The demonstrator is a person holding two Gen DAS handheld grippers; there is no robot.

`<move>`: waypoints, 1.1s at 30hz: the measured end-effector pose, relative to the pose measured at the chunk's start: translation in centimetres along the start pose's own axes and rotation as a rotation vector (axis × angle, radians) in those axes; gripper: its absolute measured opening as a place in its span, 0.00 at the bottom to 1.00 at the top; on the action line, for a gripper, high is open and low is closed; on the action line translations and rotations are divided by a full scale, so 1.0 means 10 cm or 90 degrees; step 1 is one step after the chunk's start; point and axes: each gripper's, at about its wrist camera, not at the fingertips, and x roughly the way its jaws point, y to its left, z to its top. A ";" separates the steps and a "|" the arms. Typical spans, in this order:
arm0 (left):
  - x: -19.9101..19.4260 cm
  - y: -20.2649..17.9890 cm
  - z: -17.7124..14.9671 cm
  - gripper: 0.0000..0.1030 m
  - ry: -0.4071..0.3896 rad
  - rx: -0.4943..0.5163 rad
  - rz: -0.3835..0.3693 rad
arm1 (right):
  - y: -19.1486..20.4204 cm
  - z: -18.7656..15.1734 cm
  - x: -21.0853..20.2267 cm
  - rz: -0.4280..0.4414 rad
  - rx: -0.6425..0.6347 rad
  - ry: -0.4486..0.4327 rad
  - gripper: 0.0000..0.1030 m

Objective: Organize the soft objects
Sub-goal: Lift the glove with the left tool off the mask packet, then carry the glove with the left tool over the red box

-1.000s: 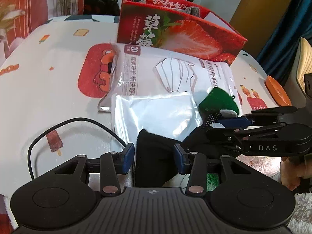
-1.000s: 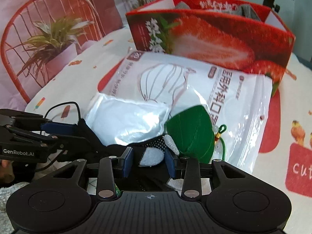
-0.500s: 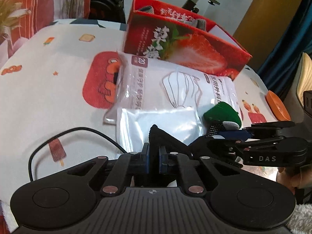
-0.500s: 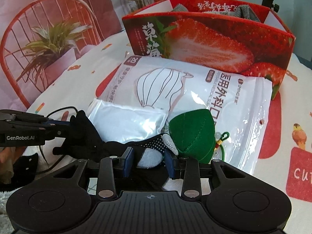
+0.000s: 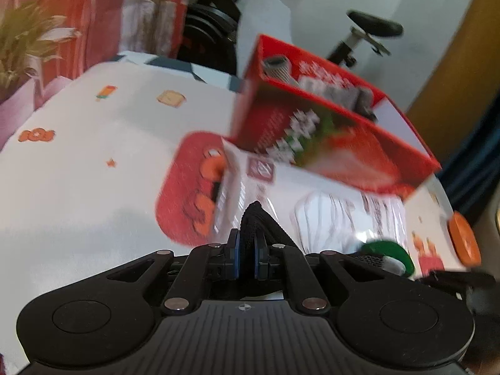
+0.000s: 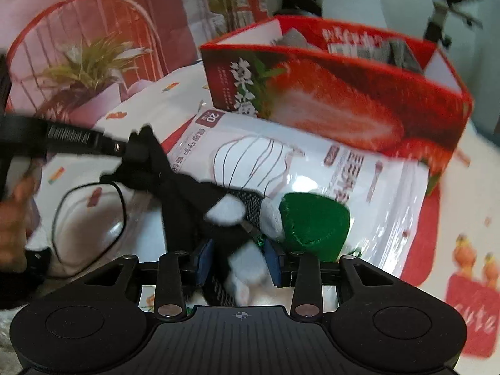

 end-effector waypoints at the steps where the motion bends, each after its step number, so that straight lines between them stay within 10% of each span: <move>1: 0.00 0.02 0.02 0.09 -0.006 -0.008 0.006 | 0.03 0.02 0.00 -0.005 -0.016 -0.005 0.34; 20: 0.26 0.31 -0.03 0.09 0.027 -0.065 0.008 | 0.25 0.20 0.26 0.000 -0.118 0.000 0.46; 33: 0.34 0.28 -0.10 0.09 0.021 -0.056 0.067 | 0.21 0.16 0.36 0.011 -0.102 0.001 0.16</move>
